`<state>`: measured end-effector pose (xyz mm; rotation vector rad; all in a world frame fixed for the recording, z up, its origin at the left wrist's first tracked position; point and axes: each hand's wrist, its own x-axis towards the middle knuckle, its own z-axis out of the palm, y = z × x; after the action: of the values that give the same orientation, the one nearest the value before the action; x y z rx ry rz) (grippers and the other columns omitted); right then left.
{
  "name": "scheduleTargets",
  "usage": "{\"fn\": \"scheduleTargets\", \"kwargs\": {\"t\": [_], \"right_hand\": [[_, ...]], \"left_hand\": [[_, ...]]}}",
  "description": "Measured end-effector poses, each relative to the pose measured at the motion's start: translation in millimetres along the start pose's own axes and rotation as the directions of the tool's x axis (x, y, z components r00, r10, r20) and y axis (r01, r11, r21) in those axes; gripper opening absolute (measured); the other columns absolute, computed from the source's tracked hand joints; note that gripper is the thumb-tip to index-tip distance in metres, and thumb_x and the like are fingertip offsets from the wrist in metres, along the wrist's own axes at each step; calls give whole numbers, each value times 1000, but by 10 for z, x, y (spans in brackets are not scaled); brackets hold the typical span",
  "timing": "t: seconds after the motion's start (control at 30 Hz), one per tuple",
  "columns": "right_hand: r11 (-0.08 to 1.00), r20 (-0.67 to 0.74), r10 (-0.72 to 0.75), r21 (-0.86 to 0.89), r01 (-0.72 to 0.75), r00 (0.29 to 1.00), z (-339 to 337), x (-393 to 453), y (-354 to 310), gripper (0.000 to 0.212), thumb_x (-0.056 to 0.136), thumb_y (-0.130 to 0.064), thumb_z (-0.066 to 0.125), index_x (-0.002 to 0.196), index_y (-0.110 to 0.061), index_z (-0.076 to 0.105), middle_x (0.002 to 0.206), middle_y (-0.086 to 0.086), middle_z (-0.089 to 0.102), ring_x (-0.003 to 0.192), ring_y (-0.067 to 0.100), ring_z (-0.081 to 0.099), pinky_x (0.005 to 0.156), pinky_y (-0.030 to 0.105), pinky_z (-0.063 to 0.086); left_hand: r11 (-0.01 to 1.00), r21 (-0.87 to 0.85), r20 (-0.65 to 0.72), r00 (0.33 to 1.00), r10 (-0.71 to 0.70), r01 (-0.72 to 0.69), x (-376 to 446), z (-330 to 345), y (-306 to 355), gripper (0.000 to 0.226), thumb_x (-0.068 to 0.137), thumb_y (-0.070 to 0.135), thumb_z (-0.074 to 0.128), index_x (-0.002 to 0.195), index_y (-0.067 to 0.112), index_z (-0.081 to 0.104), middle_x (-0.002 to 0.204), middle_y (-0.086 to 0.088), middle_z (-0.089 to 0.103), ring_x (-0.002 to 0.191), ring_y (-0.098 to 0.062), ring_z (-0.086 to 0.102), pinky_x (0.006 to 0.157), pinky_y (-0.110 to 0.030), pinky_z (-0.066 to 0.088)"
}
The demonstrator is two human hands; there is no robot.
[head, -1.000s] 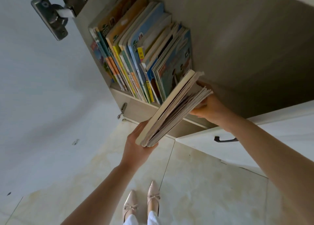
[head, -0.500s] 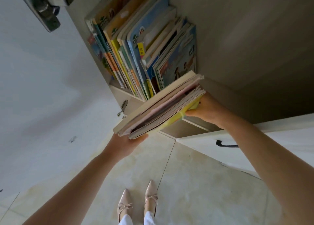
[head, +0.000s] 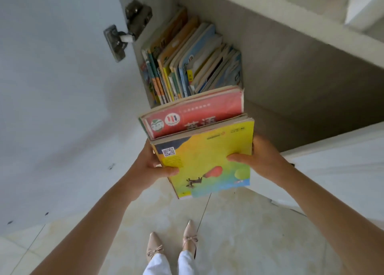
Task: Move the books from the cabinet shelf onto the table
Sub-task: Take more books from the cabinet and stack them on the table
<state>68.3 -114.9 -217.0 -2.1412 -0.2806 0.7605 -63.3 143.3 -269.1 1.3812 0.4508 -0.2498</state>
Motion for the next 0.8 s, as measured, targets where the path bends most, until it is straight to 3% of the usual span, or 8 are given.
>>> {"fn": "scheduleTargets", "kwargs": {"t": [0.1,0.2,0.3,0.4,0.47,0.53,0.63,0.8], "right_hand": [[986,23,40,159,-43,999,83,-425,-305,51,75,-5,79,120,-11,58,106,-2,72,91,7,70,72,23,55],[953,65,58,293,-74,996,248,-896,-653,47,81,-9,73,124,-17,57,107,-5,74,95,10,71,74,26,58],[911,82,33,407,-64,996,416,-1316,-966,34,86,-12,67,115,-28,60,103,-13,75,92,8,72,72,23,58],[873,78,44,481,-76,996,567,-1639,-1271,29,89,-16,63,115,-29,61,110,-5,74,97,15,71,80,33,59],[870,73,67,484,-94,995,677,-1798,-1385,27,90,-20,63,115,-29,62,113,-2,73,101,21,70,87,43,56],[875,68,111,466,-131,991,786,-1923,-1460,26,89,-24,65,116,-26,63,113,0,73,102,23,70,92,49,53],[900,92,126,407,-153,988,927,-2102,-1584,26,88,-26,67,113,-25,62,111,1,72,101,24,69,93,52,53],[954,231,72,269,-135,970,1038,-2352,-1750,31,86,-17,71,112,-29,59,106,-3,73,96,20,70,87,49,56]], "left_hand": [[973,-232,-18,1000,-9,5,-463,-25,165,83,60,-7,77,132,15,42,116,-11,70,101,-31,69,85,-44,57],[895,-445,-100,992,-79,27,-991,-24,331,63,66,-2,70,123,13,50,105,-11,74,91,-31,71,78,-46,59],[867,-498,-188,973,-132,22,-1484,-14,482,43,70,6,69,110,16,57,101,-9,74,86,-28,71,71,-42,60],[853,-522,-286,938,-197,19,-1973,7,630,35,77,9,72,109,13,58,104,-12,74,88,-31,71,72,-44,60],[825,-565,-330,911,-245,17,-2289,31,710,28,89,13,60,117,12,60,108,-14,73,91,-33,72,74,-46,60],[799,-602,-350,900,-261,-2,-2573,66,744,30,93,14,55,122,15,62,112,-14,72,97,-36,70,78,-49,59],[854,-519,-468,852,-237,-47,-2992,121,774,34,89,10,61,121,21,64,112,-12,72,93,-35,72,74,-48,60],[888,-440,-656,722,-218,-131,-3567,325,747,75,78,9,77,137,43,46,113,4,70,92,-21,73,67,-42,60]]}}
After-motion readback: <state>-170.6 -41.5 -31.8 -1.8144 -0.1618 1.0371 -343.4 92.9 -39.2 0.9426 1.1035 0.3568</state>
